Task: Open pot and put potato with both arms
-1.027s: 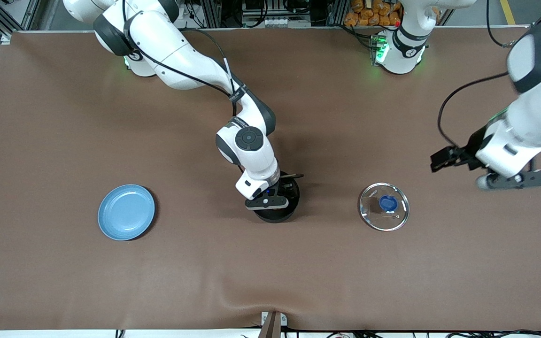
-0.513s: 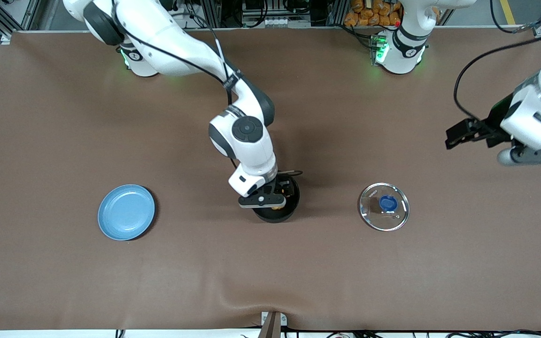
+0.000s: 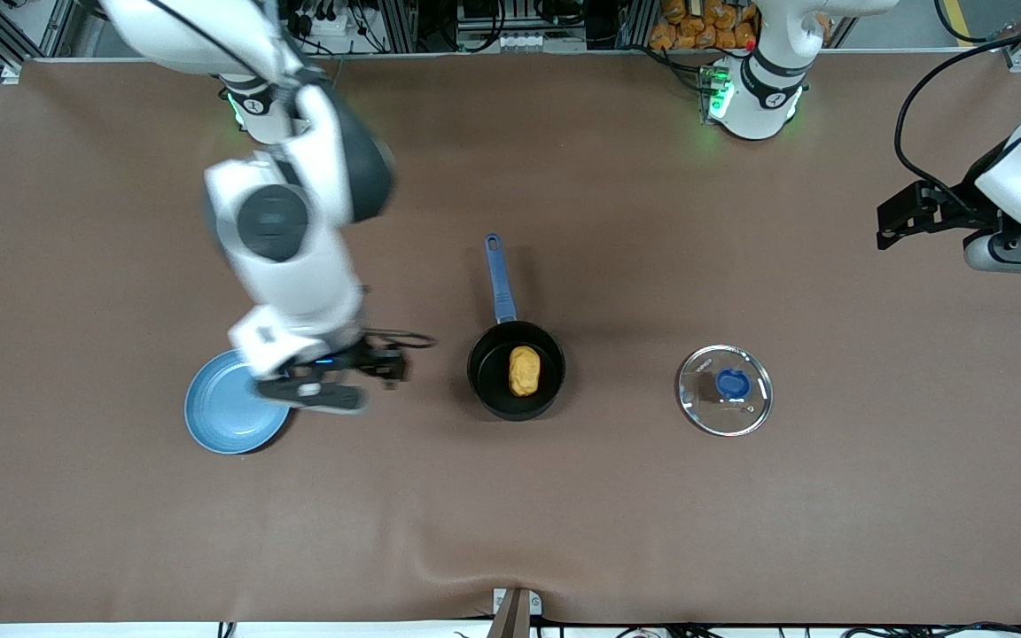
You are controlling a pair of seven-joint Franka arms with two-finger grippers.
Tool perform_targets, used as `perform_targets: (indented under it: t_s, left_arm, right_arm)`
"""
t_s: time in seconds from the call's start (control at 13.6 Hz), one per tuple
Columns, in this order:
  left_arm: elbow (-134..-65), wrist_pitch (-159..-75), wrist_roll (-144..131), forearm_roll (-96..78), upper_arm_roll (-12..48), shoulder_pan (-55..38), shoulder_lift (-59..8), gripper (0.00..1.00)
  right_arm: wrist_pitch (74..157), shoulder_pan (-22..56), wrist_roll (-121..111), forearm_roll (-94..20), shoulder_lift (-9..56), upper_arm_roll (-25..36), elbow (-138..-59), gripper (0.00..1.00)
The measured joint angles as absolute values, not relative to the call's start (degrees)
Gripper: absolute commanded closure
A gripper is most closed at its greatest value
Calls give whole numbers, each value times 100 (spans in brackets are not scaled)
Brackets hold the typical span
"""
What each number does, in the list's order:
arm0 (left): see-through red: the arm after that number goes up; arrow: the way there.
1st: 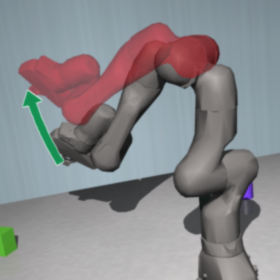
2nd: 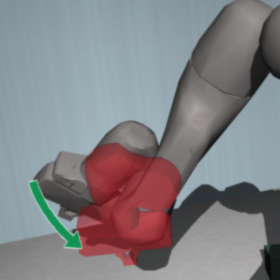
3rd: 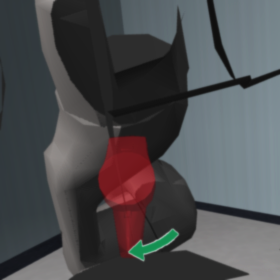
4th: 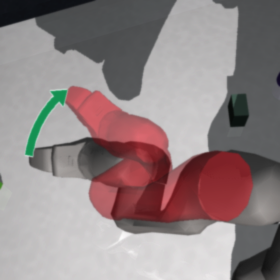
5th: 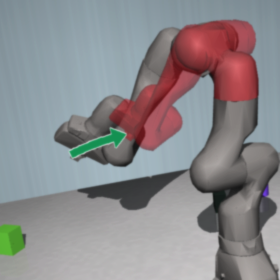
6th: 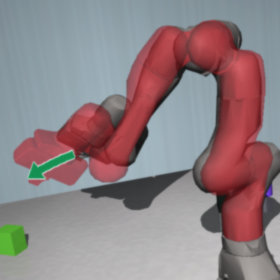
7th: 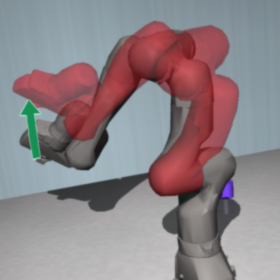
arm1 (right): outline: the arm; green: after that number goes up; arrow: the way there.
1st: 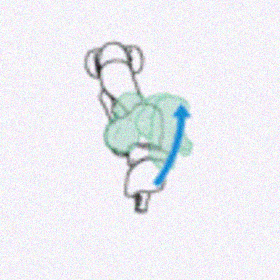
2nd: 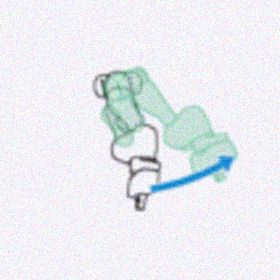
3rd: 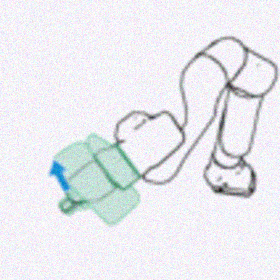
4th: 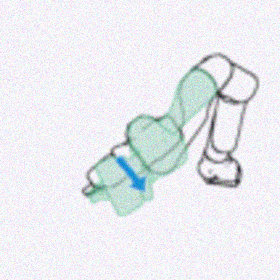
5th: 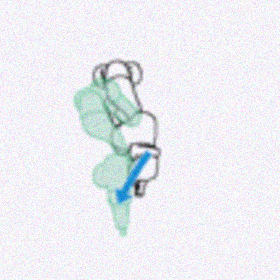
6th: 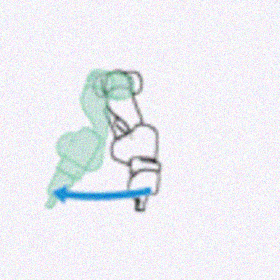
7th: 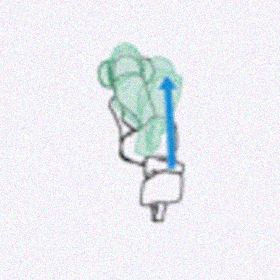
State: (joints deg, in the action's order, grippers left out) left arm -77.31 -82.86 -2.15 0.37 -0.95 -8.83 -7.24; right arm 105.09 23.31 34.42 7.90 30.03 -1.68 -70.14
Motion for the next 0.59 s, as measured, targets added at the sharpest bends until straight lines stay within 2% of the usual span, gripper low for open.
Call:
perform_targets:
  t_s: [0.29,0.59]
  left_arm:
    - [-7750,-8410,-494,38,-105,-885,-623,0]
    - [-8409,-9035,-533,37,-112,-885,-53,0]
  right_arm:
    - [10217,1842,3080,616,2313,-181,-7439,0]
    - [10179,1275,2100,251,1366,-179,-8389,0]
